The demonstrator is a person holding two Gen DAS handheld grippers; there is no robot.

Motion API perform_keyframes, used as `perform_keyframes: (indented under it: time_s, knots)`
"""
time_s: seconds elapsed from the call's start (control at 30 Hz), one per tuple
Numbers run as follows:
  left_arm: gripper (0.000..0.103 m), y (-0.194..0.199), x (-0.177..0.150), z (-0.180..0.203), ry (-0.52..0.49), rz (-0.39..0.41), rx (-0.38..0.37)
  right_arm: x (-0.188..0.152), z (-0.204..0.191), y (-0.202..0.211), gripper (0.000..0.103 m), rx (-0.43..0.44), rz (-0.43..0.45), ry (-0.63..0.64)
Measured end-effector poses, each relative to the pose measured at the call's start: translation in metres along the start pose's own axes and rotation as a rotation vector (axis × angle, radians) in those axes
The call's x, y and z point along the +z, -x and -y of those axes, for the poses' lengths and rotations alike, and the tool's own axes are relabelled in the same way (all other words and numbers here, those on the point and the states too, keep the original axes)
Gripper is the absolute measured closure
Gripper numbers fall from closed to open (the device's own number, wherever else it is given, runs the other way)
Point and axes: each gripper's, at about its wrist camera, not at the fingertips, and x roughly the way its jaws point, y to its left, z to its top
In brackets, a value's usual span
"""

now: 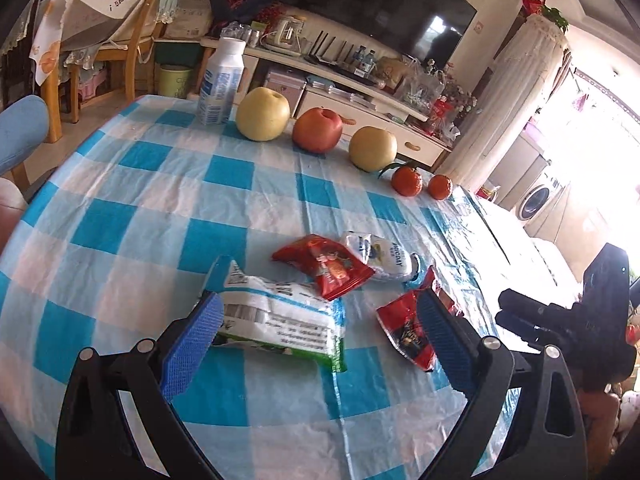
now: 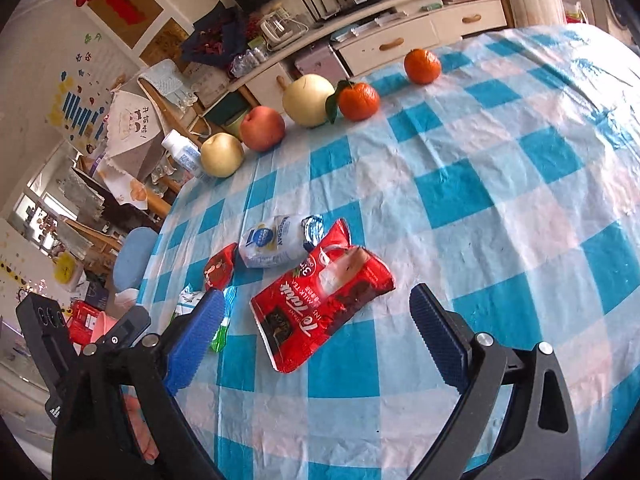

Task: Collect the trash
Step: 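Grasp the red cartoon packet with the left gripper while the right grasps the red Te Tea packet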

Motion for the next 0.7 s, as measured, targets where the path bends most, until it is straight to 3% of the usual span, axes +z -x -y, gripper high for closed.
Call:
perform_keyframes:
  time_s: [0.1,0.43,0.5,0.57,0.7]
  knots:
    - [0.007,-0.016,0.004,0.010,0.032,-0.016,-0.010,-0.003,0.000,-0.009,0.023,-0.001,-0.028,0.005]
    - [0.008,-0.071,0.027,0.001,0.187,-0.079,0.051,-0.005,-0.004,-0.036,0.027,-0.032,-0.045,0.050]
    - [0.011,-0.080,0.032,0.002,0.187,-0.097,0.076,-0.004,-0.006,-0.041,0.027,-0.038,-0.036,0.063]
    - [0.026,-0.091,0.034,0.002,0.197,-0.136,0.094,-0.002,-0.008,-0.044,0.027,-0.052,-0.014,0.077]
    - [0.028,-0.105,0.032,0.010,0.134,-0.166,0.161,0.000,-0.007,-0.053,0.026,-0.075,0.010,0.081]
